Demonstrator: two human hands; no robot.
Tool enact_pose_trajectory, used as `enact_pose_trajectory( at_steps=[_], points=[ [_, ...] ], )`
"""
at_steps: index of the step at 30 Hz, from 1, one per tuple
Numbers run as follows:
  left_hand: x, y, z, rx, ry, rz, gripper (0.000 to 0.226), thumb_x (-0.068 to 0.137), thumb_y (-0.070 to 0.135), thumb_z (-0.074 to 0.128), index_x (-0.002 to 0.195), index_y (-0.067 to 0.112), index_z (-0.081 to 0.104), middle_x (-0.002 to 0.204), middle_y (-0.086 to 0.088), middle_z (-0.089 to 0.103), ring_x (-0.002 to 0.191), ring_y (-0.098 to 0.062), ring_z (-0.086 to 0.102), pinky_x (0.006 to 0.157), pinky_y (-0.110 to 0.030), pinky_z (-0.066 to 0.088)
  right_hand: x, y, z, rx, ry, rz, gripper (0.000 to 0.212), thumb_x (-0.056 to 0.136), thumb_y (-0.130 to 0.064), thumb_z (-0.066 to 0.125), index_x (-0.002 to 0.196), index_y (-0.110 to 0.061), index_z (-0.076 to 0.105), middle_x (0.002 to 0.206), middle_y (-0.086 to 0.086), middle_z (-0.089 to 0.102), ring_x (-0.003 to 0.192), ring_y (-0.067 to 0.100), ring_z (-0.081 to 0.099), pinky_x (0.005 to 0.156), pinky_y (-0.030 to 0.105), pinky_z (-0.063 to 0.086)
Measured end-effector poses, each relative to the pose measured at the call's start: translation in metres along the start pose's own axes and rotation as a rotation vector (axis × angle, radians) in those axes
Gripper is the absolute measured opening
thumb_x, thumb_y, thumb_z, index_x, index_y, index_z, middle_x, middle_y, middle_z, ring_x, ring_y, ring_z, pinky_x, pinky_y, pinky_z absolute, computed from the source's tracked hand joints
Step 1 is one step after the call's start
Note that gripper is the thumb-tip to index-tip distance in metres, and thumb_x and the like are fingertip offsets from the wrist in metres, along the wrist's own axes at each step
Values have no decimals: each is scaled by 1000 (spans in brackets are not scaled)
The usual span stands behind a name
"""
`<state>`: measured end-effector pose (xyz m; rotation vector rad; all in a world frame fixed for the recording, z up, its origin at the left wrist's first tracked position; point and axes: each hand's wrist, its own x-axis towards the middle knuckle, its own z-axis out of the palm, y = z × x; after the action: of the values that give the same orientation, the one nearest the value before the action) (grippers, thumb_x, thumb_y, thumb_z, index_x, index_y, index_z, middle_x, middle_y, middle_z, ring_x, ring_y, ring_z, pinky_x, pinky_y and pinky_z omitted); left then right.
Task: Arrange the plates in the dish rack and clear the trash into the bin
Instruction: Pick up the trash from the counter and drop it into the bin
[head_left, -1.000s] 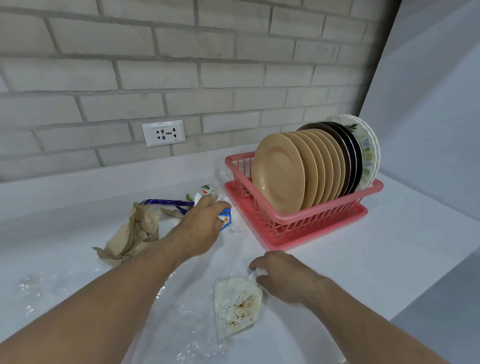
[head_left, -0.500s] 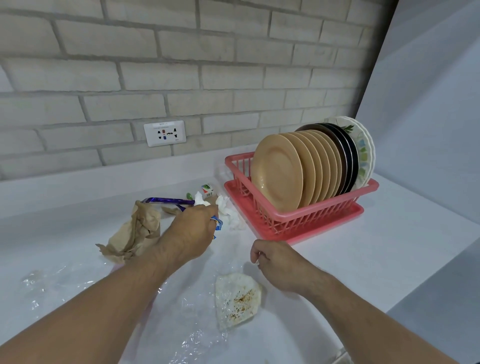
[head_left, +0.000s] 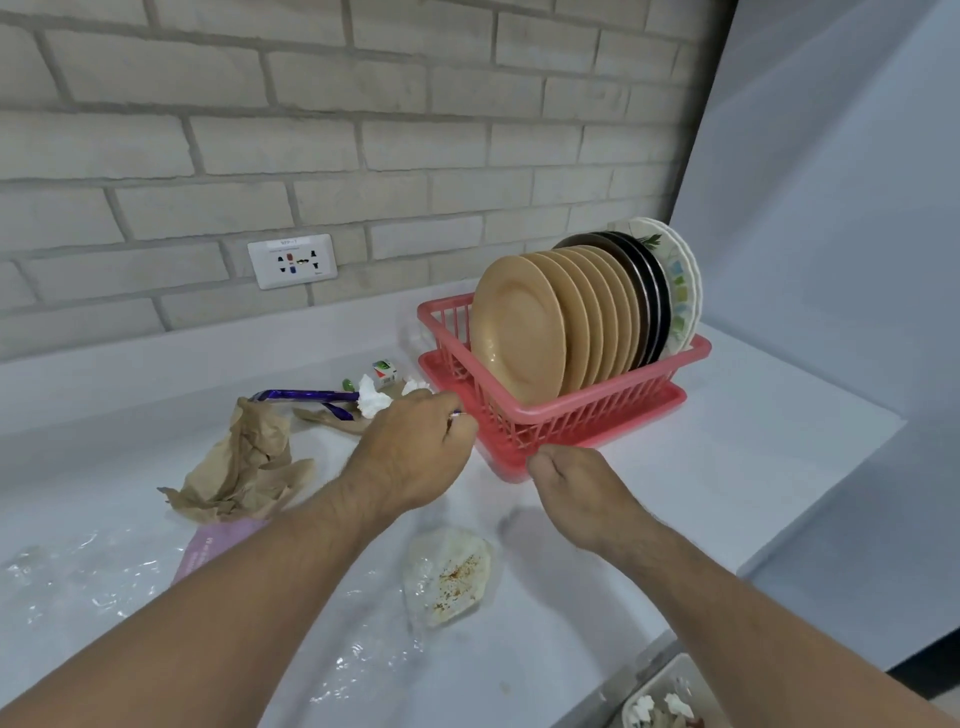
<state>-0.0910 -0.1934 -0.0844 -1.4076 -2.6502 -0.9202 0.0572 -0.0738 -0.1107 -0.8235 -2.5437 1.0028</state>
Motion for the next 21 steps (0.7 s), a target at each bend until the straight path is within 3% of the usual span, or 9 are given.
enact_pose_trajectory(
  at_steps=[4,8,12,18,21],
  points=[
    [-4,38,19,-34,1,58,30,88,43,44,66,24,47,74,5,53,73,-16,51,64,-33,42,-13,22,-26,149,-22,48,28,89,-24,36,75,-13,58,82,-7,60,79,13,53,70,27,43],
    [-4,79,45,-4,-22,75,23,87,41,42,72,25,47,80,4,53,75,-18,54,64,-34,46,-22,54,-61,278,-42,159,36,76,-36,35,86,-23,67,95,-12,57,91,8,54,80,24,41],
    [1,135,77,-58,-37,130,22,81,30,40,66,15,40,67,3,44,65,-19,45,54,-33,34,-33,109,-105,304,-6,254,37,93,-17,35,93,-23,72,108,-4,64,96,8,60,89,29,48],
    [-12,224,156,-64,-151,103,13,91,26,37,82,21,46,86,4,46,81,-19,47,71,-34,42,-63,200,-165,55,-41,218,42,95,-6,31,113,-19,67,126,-1,59,116,17,55,101,29,44],
    [-18,259,195,-21,-202,82,12,94,17,35,90,18,47,92,0,46,83,-20,49,77,-38,48,-71,238,-186,-44,-119,151,40,97,-7,37,125,-18,62,131,0,57,115,14,51,92,20,40]
  ],
)
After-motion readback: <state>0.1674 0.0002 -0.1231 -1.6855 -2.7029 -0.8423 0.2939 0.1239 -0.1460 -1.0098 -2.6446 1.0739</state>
